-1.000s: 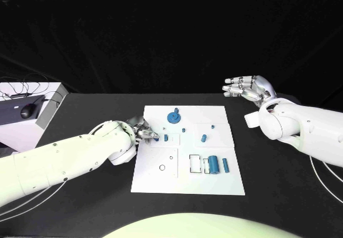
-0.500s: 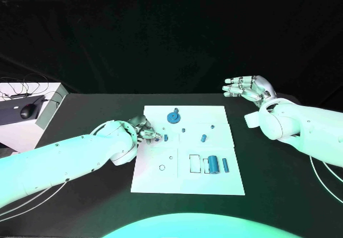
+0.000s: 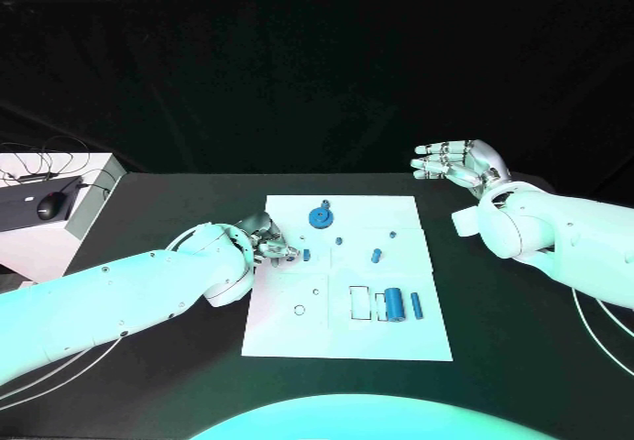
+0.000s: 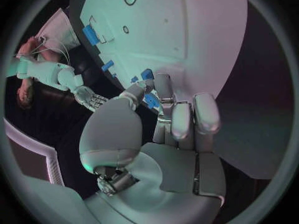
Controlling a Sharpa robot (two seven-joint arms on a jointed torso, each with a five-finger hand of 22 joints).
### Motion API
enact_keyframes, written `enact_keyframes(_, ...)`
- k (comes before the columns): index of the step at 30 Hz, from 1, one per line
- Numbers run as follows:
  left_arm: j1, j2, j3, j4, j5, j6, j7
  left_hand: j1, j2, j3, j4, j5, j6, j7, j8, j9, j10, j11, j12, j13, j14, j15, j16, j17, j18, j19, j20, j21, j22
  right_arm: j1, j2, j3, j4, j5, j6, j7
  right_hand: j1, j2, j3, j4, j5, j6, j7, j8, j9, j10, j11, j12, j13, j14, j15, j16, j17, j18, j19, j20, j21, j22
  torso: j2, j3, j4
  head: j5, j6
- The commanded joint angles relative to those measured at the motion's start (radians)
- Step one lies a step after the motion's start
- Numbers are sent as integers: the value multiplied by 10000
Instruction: Assemble the parts on the task board
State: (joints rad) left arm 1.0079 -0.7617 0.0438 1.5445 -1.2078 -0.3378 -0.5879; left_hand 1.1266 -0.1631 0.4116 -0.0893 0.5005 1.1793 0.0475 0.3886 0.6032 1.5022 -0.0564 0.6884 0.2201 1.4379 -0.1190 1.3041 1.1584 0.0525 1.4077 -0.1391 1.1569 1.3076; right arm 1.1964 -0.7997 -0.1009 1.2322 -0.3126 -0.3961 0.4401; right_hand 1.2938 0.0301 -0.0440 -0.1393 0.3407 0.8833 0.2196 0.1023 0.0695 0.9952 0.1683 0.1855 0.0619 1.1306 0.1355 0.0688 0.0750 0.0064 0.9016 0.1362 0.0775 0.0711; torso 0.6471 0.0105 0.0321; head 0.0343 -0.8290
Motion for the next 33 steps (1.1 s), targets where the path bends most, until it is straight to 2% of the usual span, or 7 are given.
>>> enact_keyframes(1, -89, -8, -66, 2, -103, 408, -134, 297, 168, 264, -117, 30, 1022, -990, 4, 88, 128, -415, 67, -71, 15, -54, 39, -10, -128, 45, -35, 19, 231, 1, -3, 6, 5, -44, 96, 77, -49, 54, 43, 19, 36, 6, 54, -46, -5, 9, -16, -22, -16, -28, -3, -40, -14, -64, -86, 14, -20, 0, 3, -3, 6, 8, -19)
enact_keyframes(16, -94, -191, -63, 84, -372, 376, -177, 156, 185, 715, -296, 14, 952, -984, 128, 232, 131, -422, 82, -221, 12, -50, 48, -27, -133, 55, -32, 60, 262, 1, -7, 6, 3, -45, 89, 83, -49, 54, 43, 19, 36, 6, 54, -46, -5, 9, -16, -22, -16, -28, -3, -40, -14, -64, -86, 14, -20, 0, 5, 2, 2, 12, -37)
enact_keyframes(33, -97, -192, -62, 89, -376, 283, -95, 139, 200, 742, -311, 4, 940, -984, 138, 247, 128, -421, 80, -229, 10, -50, 39, -44, -130, 49, -32, 50, 257, 1, -12, 6, -8, -46, 96, 83, -64, 48, 34, 30, 39, 8, 52, -45, -5, 7, -14, -19, -15, -33, -1, -40, -13, -64, -92, 15, -21, 0, 0, 7, -5, 10, -39)
